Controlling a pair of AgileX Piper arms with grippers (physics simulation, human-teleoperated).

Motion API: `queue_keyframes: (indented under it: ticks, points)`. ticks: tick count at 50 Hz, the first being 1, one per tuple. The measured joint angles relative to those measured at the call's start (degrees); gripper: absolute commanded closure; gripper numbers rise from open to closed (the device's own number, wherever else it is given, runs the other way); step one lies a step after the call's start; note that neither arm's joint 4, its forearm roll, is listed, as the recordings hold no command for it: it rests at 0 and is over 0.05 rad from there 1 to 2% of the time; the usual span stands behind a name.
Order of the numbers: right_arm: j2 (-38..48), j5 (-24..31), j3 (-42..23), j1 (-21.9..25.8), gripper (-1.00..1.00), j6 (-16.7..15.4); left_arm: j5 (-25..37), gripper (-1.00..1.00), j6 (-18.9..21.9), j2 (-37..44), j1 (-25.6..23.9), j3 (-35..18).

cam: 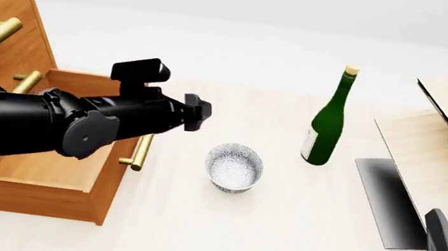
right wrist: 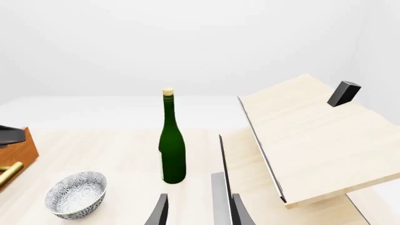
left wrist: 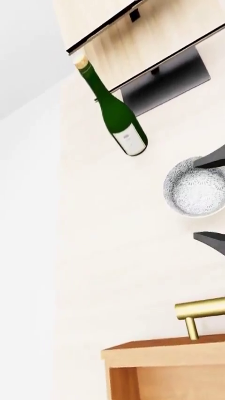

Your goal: Put the bowl in the bottom drawer of the cabinet and close it.

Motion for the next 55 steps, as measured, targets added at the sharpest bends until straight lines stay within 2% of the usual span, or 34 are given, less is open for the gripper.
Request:
queue_keyframes:
  ticks: [55]
  points:
    - [0.0, 0.0, 0.0, 0.0, -1.0, 0.0, -5.1, -1.0, -6.0, 13.4, -0.5, -3.4]
